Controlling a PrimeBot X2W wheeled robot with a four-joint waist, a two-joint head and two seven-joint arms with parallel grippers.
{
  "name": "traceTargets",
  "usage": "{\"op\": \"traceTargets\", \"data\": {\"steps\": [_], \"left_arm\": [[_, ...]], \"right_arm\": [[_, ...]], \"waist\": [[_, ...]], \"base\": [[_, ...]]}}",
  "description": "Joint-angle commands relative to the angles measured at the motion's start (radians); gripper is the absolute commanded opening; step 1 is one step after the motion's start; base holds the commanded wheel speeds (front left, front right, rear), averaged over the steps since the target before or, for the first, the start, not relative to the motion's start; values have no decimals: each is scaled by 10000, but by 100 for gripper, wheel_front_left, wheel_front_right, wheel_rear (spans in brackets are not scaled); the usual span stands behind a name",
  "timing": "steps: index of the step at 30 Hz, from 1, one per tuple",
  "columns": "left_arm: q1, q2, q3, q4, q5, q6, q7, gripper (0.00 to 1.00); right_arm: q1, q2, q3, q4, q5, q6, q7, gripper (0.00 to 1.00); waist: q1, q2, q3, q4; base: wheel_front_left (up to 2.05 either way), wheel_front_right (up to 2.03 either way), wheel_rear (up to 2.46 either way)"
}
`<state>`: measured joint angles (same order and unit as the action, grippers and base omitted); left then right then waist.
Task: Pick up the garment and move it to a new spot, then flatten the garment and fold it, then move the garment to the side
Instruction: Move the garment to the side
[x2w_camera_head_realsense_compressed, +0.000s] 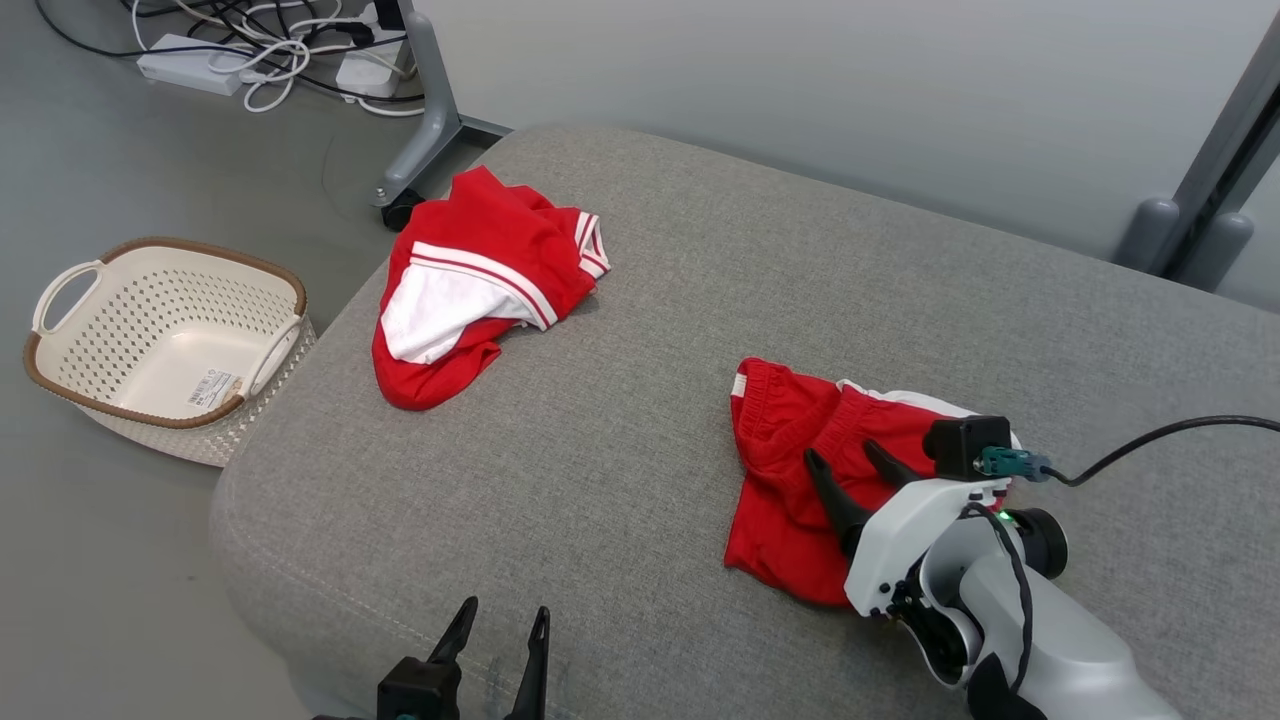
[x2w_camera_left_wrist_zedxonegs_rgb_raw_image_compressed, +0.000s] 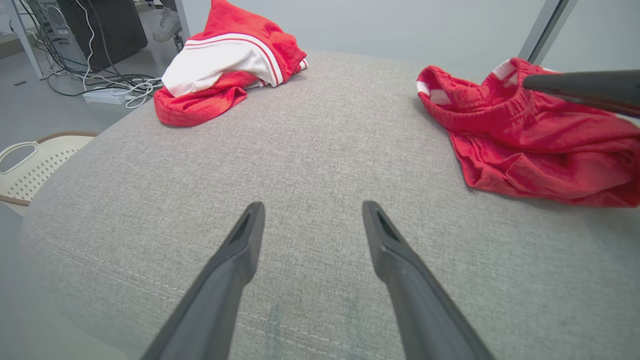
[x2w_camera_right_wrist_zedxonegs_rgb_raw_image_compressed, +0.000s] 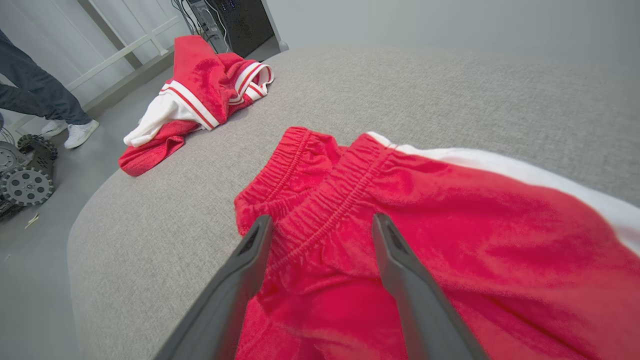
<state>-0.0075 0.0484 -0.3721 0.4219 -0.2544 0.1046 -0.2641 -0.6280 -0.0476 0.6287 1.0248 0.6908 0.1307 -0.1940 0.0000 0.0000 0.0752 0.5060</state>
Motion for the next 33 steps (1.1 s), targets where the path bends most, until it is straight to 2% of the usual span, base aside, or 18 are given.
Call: {"op": "traceTargets", "data": {"steps": [1,6,13,14,15,16,17,18,19,33], "left_arm": [[-30,42,-23,36,29,-51,-2,100],[88,42,40,107,40,-46,-2,100],[90,40,45,90,-110,10,-2,100],[88,42,69,71,-143,24,-2,100],[97,42,80,69,-181,35,-2,100],[106,40,96,68,-186,42,-2,100],[118,42,119,68,-191,43,-2,100],[127,40,128,62,-205,56,-2,100],[136,39,140,59,-220,74,-2,100],[-34,40,-32,158,-329,40,-2,100]], "right_arm": [[-111,-63,165,32,270,1,197,100],[-295,-70,533,66,803,1,553,100],[-876,-63,996,1138,1028,1,1092,100],[-949,-66,1030,1241,1091,1,1091,89],[-1019,-69,1086,1370,1107,1,1141,72],[-1069,-63,1132,1439,1121,1,1137,49],[-1137,-64,1165,1525,1150,1,1117,36],[-1242,-66,1206,1617,1103,1,991,15],[-1316,-63,1205,1677,1132,1,880,0],[-1728,-60,1463,1749,1679,1,-166,0]], "waist": [[0,0,-34,39],[0,0,-21,86],[0,0,228,224],[0,0,265,243],[0,0,300,260],[0,0,323,272],[0,0,346,280],[0,0,364,282],[0,0,373,282],[0,0,307,208]], "base": [[0,0,0],[0,0,0],[0,0,0],[0,0,0],[0,0,0],[0,0,0],[0,0,0],[0,0,0],[0,0,0],[0,0,0]]}}
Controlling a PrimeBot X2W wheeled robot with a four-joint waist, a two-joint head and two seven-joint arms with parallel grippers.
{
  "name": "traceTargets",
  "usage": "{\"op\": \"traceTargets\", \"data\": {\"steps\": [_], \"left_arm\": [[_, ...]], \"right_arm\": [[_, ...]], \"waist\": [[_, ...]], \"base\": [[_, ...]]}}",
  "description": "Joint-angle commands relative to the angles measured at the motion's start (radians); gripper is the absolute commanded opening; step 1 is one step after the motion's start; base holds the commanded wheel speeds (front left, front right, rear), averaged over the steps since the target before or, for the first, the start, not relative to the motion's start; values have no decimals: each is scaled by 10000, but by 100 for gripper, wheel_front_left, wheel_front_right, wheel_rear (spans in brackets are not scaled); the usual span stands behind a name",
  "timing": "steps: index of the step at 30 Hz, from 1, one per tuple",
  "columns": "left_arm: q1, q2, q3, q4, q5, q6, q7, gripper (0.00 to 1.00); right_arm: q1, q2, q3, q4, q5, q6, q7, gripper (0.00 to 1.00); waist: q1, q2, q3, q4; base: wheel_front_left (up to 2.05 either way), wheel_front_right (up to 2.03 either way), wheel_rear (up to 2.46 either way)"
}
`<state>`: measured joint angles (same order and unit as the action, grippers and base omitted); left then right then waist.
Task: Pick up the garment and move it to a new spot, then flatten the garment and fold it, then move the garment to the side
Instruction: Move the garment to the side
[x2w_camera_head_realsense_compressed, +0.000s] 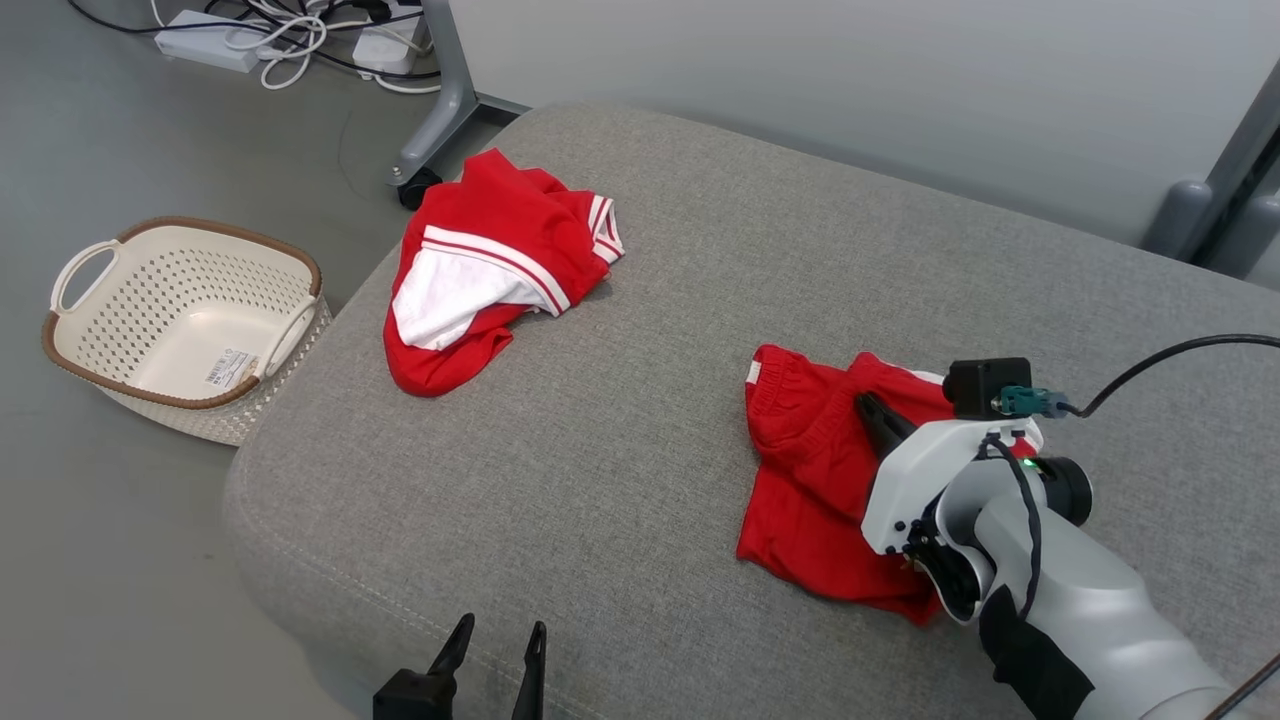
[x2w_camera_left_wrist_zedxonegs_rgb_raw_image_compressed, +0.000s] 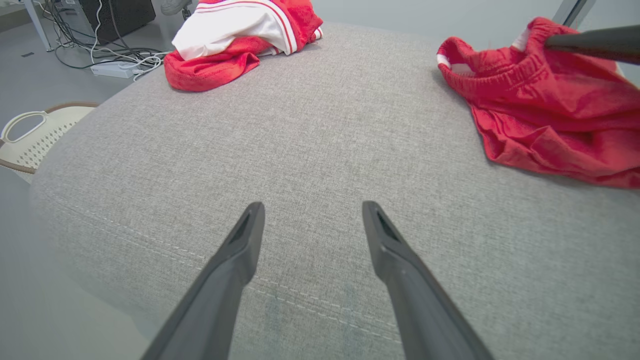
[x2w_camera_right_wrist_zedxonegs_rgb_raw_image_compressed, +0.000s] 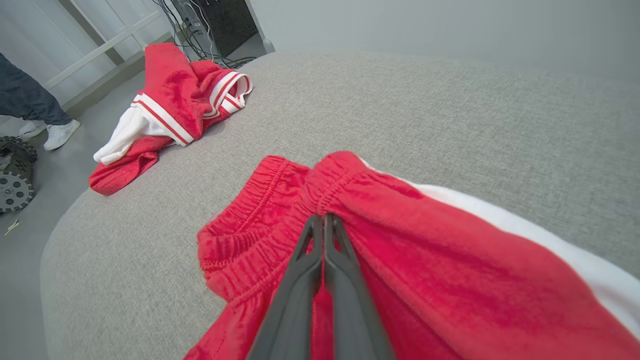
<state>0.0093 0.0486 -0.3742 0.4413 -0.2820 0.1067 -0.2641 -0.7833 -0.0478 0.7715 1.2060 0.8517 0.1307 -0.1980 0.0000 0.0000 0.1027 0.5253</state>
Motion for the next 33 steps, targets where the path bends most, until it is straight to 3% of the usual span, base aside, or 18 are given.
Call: {"op": "traceTargets", "data": {"steps": [1,12,18,19,20,25,29,31,33], "left_arm": [[-216,39,-23,-50,-76,28,-2,100],[-120,37,28,-255,-246,191,-2,100],[-263,40,-170,-466,-508,364,-2,100],[-285,40,-187,-486,-532,378,-2,100],[-305,39,-196,-495,-555,382,-2,100],[-421,37,-196,-405,-364,298,-2,100],[-508,40,-123,-330,-199,161,-2,100],[-581,43,-51,-330,-63,90,-2,100],[-658,33,207,-508,114,132,-4,100]], "right_arm": [[-205,-56,77,-128,104,1,-172,0],[-978,-60,756,-497,23,1,-442,0],[-1056,-64,1428,-103,-343,1,89,0],[-998,-66,1469,36,-358,1,162,21],[-978,-60,1488,115,-380,1,155,99],[-868,-60,1506,406,-533,1,-113,100],[-996,-58,947,518,-493,1,-628,100],[-1230,-74,283,508,-674,1,-684,100],[-918,-527,-1139,-96,-1527,-1,-681,100]], "waist": [[0,0,61,27],[0,0,540,218],[0,0,985,358],[0,0,1013,368],[0,0,1038,375],[0,0,957,346],[0,0,568,188],[0,0,319,32],[0,0,81,-490]], "base": [[0,0,0],[0,0,0],[0,0,0],[0,0,0],[0,0,0],[0,0,0],[0,0,0],[0,0,0],[0,0,0]]}}
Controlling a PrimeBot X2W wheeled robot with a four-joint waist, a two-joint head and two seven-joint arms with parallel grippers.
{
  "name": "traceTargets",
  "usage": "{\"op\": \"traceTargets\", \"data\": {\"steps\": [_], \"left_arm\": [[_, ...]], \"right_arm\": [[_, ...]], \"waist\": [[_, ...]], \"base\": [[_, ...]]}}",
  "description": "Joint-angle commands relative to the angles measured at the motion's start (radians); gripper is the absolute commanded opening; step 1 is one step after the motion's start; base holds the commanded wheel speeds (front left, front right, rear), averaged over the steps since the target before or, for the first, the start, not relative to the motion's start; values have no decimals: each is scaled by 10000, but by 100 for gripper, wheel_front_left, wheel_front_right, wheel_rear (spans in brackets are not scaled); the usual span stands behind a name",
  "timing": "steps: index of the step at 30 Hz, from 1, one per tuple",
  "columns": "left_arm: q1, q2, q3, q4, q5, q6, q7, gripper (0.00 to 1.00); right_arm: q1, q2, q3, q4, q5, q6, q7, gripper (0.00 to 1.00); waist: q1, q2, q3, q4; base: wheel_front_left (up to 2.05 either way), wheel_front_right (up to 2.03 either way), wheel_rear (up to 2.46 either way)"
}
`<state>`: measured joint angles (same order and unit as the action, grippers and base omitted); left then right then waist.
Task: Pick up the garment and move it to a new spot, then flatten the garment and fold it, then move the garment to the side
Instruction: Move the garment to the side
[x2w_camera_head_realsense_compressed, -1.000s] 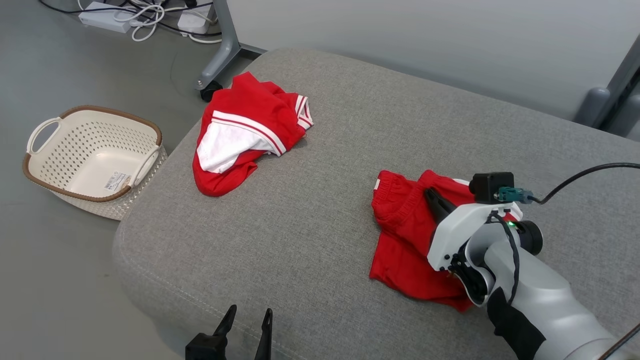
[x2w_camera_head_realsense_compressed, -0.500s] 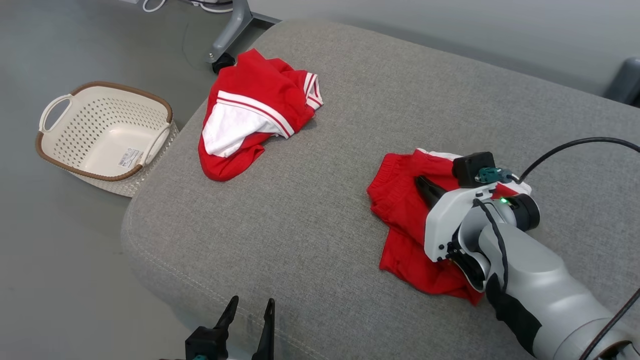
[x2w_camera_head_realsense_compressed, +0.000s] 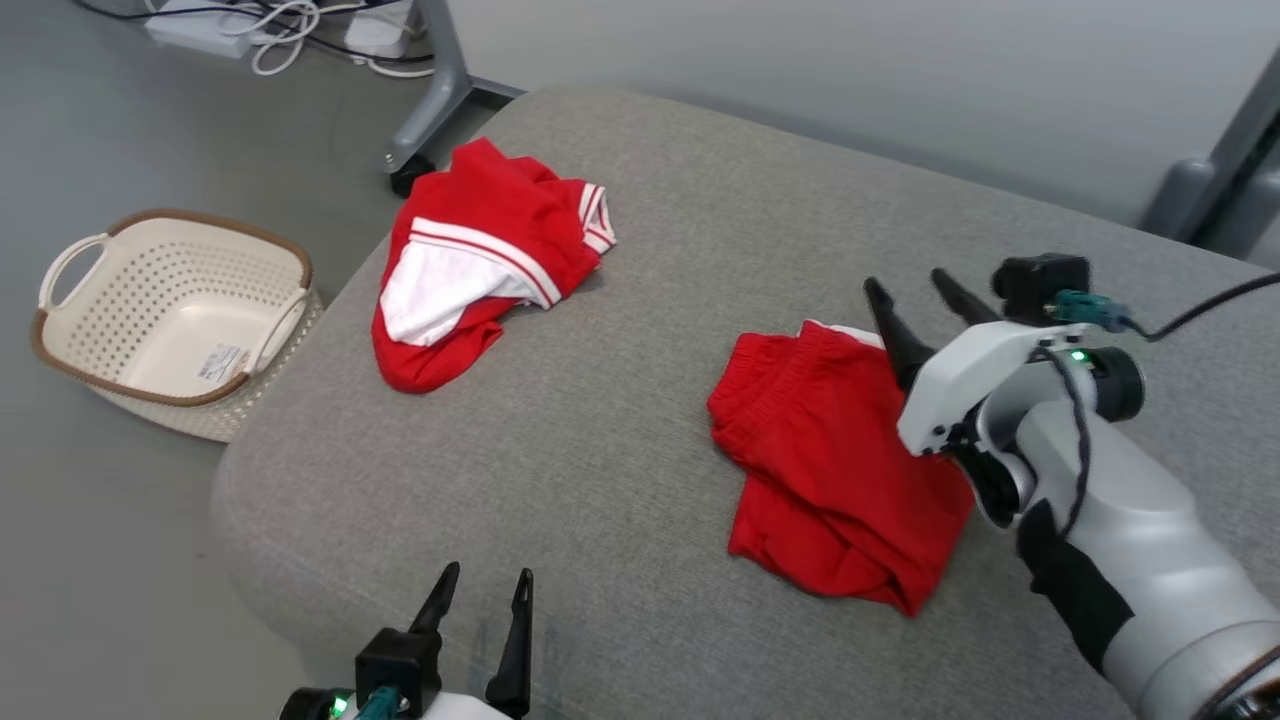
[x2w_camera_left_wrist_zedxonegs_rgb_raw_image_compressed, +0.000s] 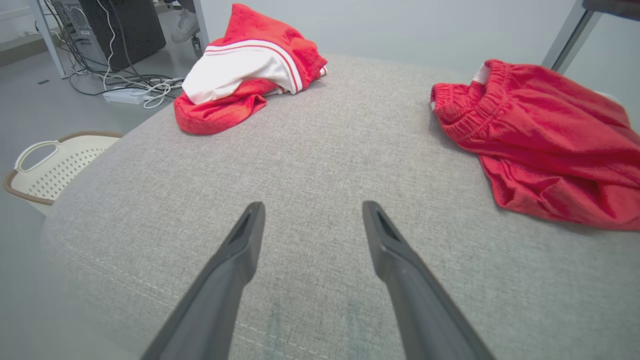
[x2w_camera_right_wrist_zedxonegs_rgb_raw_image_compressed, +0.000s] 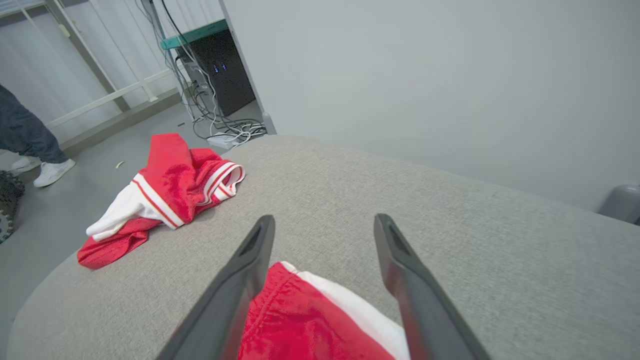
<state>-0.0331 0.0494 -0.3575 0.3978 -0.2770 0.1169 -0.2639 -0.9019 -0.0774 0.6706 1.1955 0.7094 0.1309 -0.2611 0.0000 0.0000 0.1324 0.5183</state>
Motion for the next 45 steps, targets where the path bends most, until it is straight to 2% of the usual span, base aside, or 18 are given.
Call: {"op": "traceTargets", "data": {"steps": [1,5,9,12,15,23,34,40,45], "left_arm": [[-277,23,138,-148,131,40,-4,100],[-266,43,501,-381,332,45,-4,100],[-125,33,850,-450,610,-50,-4,100],[45,34,1117,-451,762,-105,-2,100],[195,37,1307,-381,893,-188,-4,100],[671,37,1637,-157,1118,-342,-4,100],[569,33,1729,76,1131,-466,-4,100],[426,36,1290,144,1074,-539,-4,100],[276,33,960,217,1091,-599,-4,100]], "right_arm": [[553,-396,-649,-339,-543,-3,-45,100],[1909,-680,-3103,-2120,-2548,-1,-50,100],[3911,-301,-5337,-3950,-4623,-1,-52,100],[5102,39,-6417,-5073,-5619,-3,-54,100],[6130,256,-6920,-5770,-6106,-1,-53,100],[7557,231,-6228,-6325,-5045,-1,-54,100],[7848,247,-5624,-6499,-4656,-1,-54,100],[7448,247,-4478,-6166,-3908,-1,-55,100],[6663,228,-3480,-5403,-2481,-1,-55,100]], "waist": [[0,0,-277,-594],[0,0,-546,-1237],[0,0,-870,-1845],[0,0,-1101,-2261],[0,0,-1341,-2615],[0,0,-1703,-3421],[0,0,-1770,-3871],[0,0,-1575,-3398],[0,0,-1260,-2590]], "base": [[0,0,0],[0,0,0],[0,0,0],[0,0,0],[0,0,0],[0,0,0],[0,0,0],[0,0,0],[0,0,0]]}}
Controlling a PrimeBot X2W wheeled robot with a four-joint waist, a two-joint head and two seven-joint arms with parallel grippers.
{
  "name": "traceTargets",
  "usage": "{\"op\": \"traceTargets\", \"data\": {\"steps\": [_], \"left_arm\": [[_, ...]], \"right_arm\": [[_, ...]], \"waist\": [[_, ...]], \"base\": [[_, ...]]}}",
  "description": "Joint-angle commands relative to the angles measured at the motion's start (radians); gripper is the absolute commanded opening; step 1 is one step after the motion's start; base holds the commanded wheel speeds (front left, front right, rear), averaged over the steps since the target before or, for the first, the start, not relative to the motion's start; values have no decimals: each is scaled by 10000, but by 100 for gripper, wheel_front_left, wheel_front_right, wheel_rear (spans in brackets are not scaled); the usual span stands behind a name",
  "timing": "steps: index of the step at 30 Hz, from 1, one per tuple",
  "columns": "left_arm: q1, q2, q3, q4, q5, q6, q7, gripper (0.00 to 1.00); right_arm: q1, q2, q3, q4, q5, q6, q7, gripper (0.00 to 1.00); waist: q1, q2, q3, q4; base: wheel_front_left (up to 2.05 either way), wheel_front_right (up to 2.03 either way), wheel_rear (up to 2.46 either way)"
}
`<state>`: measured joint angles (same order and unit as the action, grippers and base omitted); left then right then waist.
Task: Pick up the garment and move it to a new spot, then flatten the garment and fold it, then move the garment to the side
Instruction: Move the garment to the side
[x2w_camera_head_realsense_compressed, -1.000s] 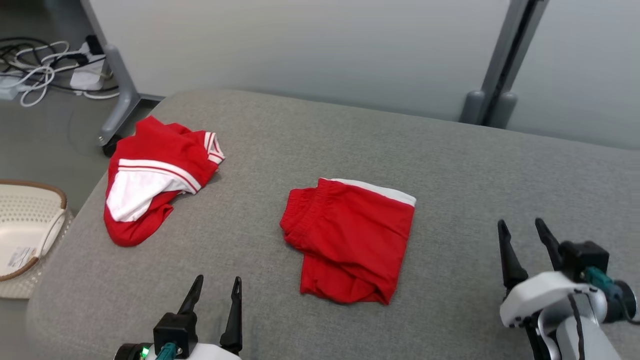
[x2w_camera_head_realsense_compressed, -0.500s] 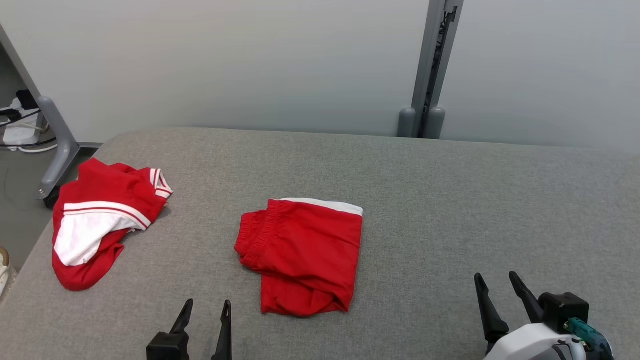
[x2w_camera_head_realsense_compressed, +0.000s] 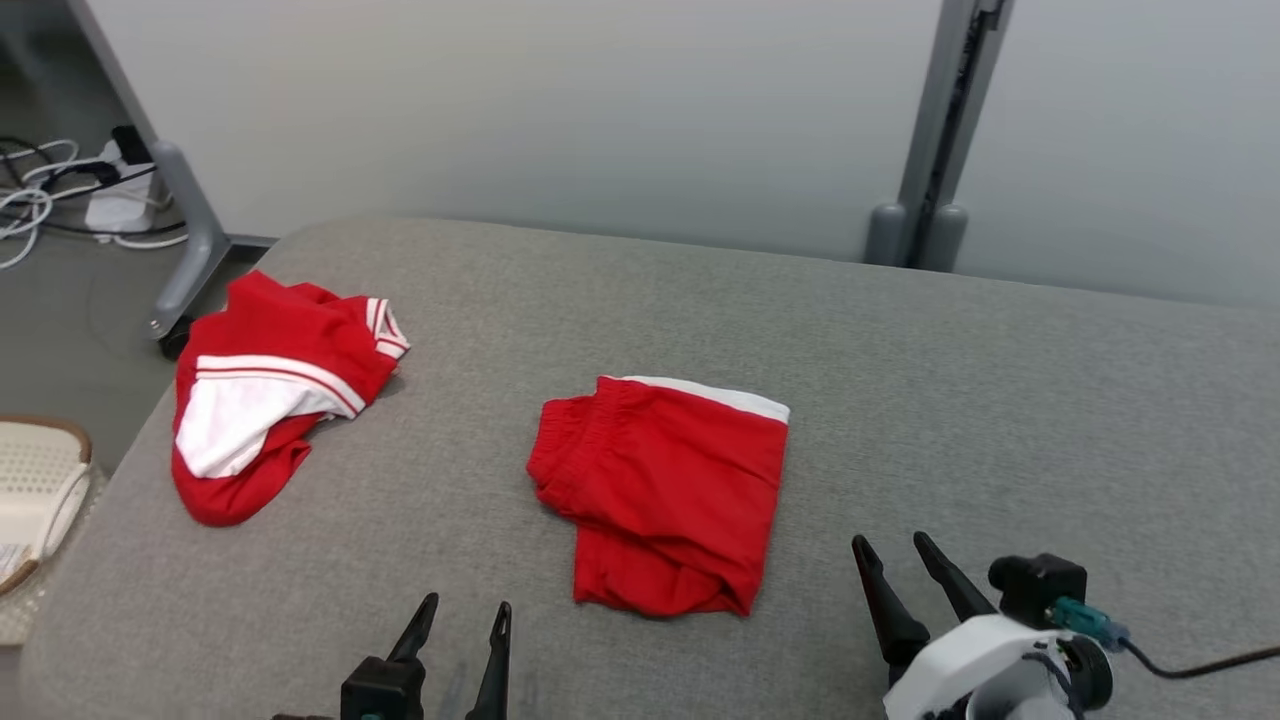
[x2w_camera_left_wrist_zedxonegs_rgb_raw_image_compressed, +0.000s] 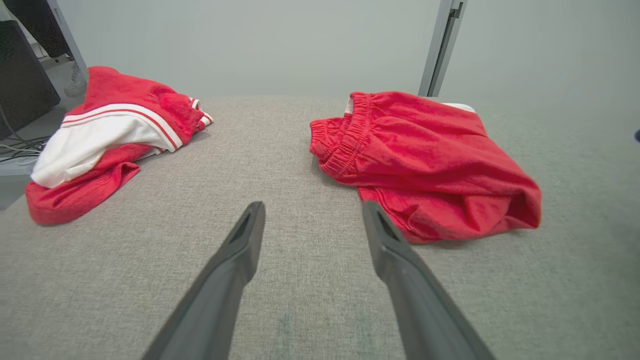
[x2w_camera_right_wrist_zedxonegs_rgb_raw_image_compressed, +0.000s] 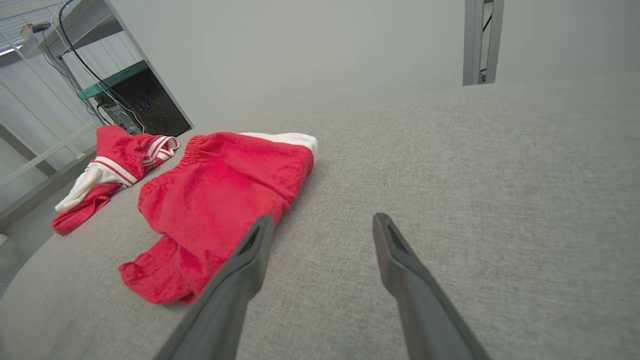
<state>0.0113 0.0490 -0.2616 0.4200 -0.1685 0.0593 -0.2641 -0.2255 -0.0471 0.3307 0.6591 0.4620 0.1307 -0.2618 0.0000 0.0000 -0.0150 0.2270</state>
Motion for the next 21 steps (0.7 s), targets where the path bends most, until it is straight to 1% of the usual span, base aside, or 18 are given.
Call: {"op": "traceTargets", "data": {"steps": [1,6,11,16,20,21], "left_arm": [[-210,35,-21,-11,-6,-9,-2,100],[-343,32,-209,-17,-82,38,-2,100],[-525,35,-381,-76,-167,94,-2,100],[-656,34,-519,-121,-273,144,-2,100],[-670,32,-559,-131,-283,156,-2,100],[-676,32,-561,-135,-282,160,-2,100]], "right_arm": [[-287,-75,79,177,329,1,-49,100],[-1351,-78,440,1076,692,1,-47,100],[-2193,-76,351,2284,1096,1,-46,100],[-2888,-70,281,3680,1436,1,-46,100],[-3067,-58,882,4388,2272,2,216,100],[-3036,-10,1080,4426,2480,2,222,65]], "waist": [[0,0,283,481],[0,0,650,1288],[0,0,977,1972],[0,0,1189,2434],[0,0,1275,2588],[0,0,1285,2598]], "base": [[0,0,0],[0,0,0],[0,0,0],[0,0,0],[0,0,0],[0,0,0]]}}
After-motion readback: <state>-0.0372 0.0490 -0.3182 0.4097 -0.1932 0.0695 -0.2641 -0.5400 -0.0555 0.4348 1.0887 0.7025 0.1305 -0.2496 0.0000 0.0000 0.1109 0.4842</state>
